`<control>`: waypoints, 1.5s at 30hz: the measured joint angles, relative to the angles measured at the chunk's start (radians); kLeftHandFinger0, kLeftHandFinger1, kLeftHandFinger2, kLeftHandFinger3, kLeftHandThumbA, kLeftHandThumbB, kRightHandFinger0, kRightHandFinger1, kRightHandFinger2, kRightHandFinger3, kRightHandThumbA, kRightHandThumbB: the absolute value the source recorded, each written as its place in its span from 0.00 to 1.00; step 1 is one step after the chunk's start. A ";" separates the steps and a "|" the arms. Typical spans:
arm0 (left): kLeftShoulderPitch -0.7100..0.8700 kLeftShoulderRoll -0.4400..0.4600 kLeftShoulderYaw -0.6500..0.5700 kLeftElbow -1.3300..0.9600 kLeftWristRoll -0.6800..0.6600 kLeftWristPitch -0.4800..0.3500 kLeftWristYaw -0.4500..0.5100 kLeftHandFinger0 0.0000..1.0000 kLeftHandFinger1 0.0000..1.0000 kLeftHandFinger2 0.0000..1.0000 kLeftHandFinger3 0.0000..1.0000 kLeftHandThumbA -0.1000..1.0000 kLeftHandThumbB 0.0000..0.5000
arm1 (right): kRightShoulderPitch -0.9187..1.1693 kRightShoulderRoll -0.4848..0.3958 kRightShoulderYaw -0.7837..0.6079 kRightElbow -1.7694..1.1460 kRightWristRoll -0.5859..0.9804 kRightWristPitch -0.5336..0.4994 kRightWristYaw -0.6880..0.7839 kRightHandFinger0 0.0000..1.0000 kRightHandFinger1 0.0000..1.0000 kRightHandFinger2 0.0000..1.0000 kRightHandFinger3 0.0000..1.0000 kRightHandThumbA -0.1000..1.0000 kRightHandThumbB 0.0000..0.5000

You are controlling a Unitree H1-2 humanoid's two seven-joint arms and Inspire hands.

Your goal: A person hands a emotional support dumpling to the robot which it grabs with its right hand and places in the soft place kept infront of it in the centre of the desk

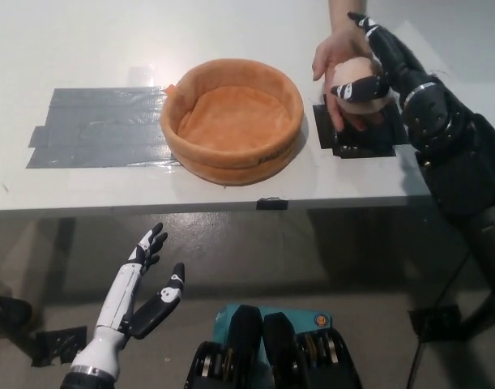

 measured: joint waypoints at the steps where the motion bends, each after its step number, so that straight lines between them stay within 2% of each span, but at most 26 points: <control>1: -0.001 0.000 0.000 0.000 0.000 0.000 0.000 1.00 1.00 1.00 1.00 0.58 0.00 | -0.001 0.001 0.003 0.007 0.000 -0.001 0.000 1.00 1.00 1.00 1.00 0.88 0.77; 3: -0.001 0.000 0.000 0.000 -0.001 0.001 0.000 1.00 1.00 1.00 1.00 0.57 0.00 | -0.001 0.004 0.010 0.024 0.000 -0.002 0.000 1.00 1.00 1.00 1.00 0.84 0.72; 10: -0.003 0.000 0.000 0.000 -0.001 0.001 0.000 1.00 1.00 1.00 1.00 0.57 0.00 | -0.004 0.005 0.025 0.108 -0.003 -0.004 -0.003 1.00 1.00 1.00 1.00 0.86 0.69; 14: -0.007 0.000 0.001 0.000 -0.001 0.001 0.000 1.00 1.00 1.00 1.00 0.60 0.00 | -0.016 0.005 0.036 0.170 -0.003 -0.009 -0.004 1.00 1.00 1.00 1.00 0.79 0.62; 18: -0.008 0.000 0.000 0.000 0.000 0.002 0.000 1.00 1.00 1.00 1.00 0.56 0.00 | -0.026 0.004 0.039 0.219 -0.002 -0.010 -0.004 1.00 1.00 1.00 1.00 0.59 0.55; 19: -0.008 0.000 0.000 0.000 0.000 0.002 0.000 1.00 1.00 1.00 1.00 0.56 0.00 | -0.028 0.004 0.039 0.229 -0.002 -0.011 -0.004 1.00 1.00 1.00 1.00 0.26 0.51; 20: -0.008 0.000 0.000 0.000 0.000 0.002 0.000 1.00 1.00 1.00 1.00 0.56 0.00 | -0.034 0.004 0.039 0.247 -0.001 -0.011 -0.004 0.92 1.00 1.00 1.00 0.03 0.46; 21: -0.008 0.000 0.000 0.000 0.000 0.002 0.000 1.00 1.00 1.00 1.00 0.56 0.00 | -0.039 0.005 0.038 0.264 0.000 -0.011 -0.004 0.81 0.93 0.98 0.97 0.01 0.45; 23: -0.008 0.000 0.000 0.000 0.000 0.001 0.000 1.00 1.00 1.00 1.00 0.56 0.00 | -0.050 0.004 0.039 0.294 0.000 -0.012 -0.006 0.83 0.94 0.90 0.70 0.00 0.40; 24: -0.008 0.000 0.001 0.000 0.000 0.002 0.000 1.00 1.00 1.00 1.00 0.56 0.00 | -0.053 0.004 0.040 0.301 -0.001 -0.012 -0.009 0.73 0.84 0.75 0.59 0.00 0.37; 25: -0.008 0.000 0.001 0.000 0.000 0.002 0.000 1.00 1.00 1.00 1.00 0.58 0.00 | -0.054 0.003 0.041 0.305 -0.001 -0.012 -0.011 0.58 0.68 0.61 0.52 0.00 0.36; 26: -0.009 0.000 0.001 0.000 0.000 0.002 0.000 1.00 1.00 1.00 1.00 0.58 0.00 | -0.056 0.003 0.044 0.313 -0.002 -0.017 -0.019 0.42 0.56 0.53 0.49 0.00 0.35; 27: -0.010 0.000 0.001 0.000 0.000 0.002 0.000 1.00 1.00 1.00 1.00 0.58 0.00 | -0.057 0.003 0.045 0.318 -0.003 -0.023 -0.025 0.30 0.47 0.53 0.53 0.00 0.35; 28: -0.011 0.000 0.001 0.000 0.000 0.002 0.000 1.00 1.00 1.00 1.00 0.58 0.00 | -0.058 0.003 0.045 0.324 -0.003 -0.030 -0.034 0.42 0.48 0.55 0.58 0.00 0.34; 29: -0.012 0.000 0.001 0.000 0.000 0.002 0.000 1.00 1.00 1.00 1.00 0.58 0.00 | -0.059 0.003 0.045 0.331 -0.003 -0.037 -0.045 0.47 0.48 0.59 0.68 0.00 0.34; 30: -0.012 0.000 0.001 0.000 0.000 0.001 0.000 1.00 1.00 1.00 1.00 0.59 0.00 | -0.060 0.003 0.045 0.341 -0.003 -0.045 -0.058 0.18 0.28 0.56 0.71 0.00 0.35; 31: -0.012 0.000 0.001 0.000 0.000 0.002 0.000 1.00 1.00 1.00 1.00 0.59 0.00 | -0.060 0.003 0.044 0.347 -0.002 -0.053 -0.068 0.10 0.26 0.67 0.77 0.00 0.33; 32: -0.013 0.000 0.001 0.000 0.000 0.002 0.000 1.00 1.00 1.00 1.00 0.59 0.00 | -0.060 0.004 0.043 0.353 -0.001 -0.061 -0.077 0.02 0.27 0.83 0.84 0.00 0.33; 33: -0.014 0.000 0.001 0.000 0.000 0.002 0.000 1.00 1.00 1.00 1.00 0.59 0.00 | -0.060 0.004 0.043 0.360 -0.001 -0.069 -0.088 0.01 0.30 0.87 0.85 0.00 0.33; 35: -0.017 0.000 0.002 0.000 -0.001 0.001 0.000 1.00 1.00 1.00 1.00 0.59 0.00 | -0.060 0.005 0.040 0.365 0.001 -0.082 -0.106 0.00 0.36 0.89 0.80 0.00 0.46; 36: -0.018 0.000 0.002 0.000 -0.002 0.001 0.000 1.00 1.00 1.00 1.00 0.59 0.00 | -0.060 0.005 0.035 0.365 0.002 -0.089 -0.114 0.15 0.58 0.98 0.80 0.00 0.46; 37: -0.019 0.000 0.002 0.000 -0.003 0.001 0.000 1.00 1.00 1.00 1.00 0.59 0.00 | -0.060 0.006 0.024 0.365 0.005 -0.098 -0.127 0.22 0.63 0.97 0.79 0.00 0.47; 38: -0.020 0.000 0.002 0.000 -0.003 0.001 0.000 1.00 1.00 1.00 1.00 0.59 0.00 | -0.060 0.006 0.016 0.364 0.006 -0.108 -0.138 0.15 0.57 0.91 0.76 0.00 0.41; 39: -0.020 0.000 0.003 0.000 -0.003 0.001 0.000 1.00 1.00 1.00 1.00 0.59 0.00 | -0.060 0.007 0.008 0.362 0.007 -0.118 -0.146 0.01 0.44 0.87 0.78 0.00 0.36; 42: -0.020 0.000 0.003 0.000 -0.003 0.001 0.000 1.00 1.00 1.00 1.00 0.61 0.00 | -0.056 0.007 -0.005 0.321 0.009 -0.143 -0.174 0.02 0.59 0.94 0.96 0.00 0.32; 45: -0.021 0.000 0.004 0.000 -0.003 0.002 0.000 1.00 1.00 1.00 1.00 0.61 0.00 | -0.052 0.008 -0.014 0.234 0.006 -0.166 -0.208 0.01 0.61 0.91 1.00 0.00 0.29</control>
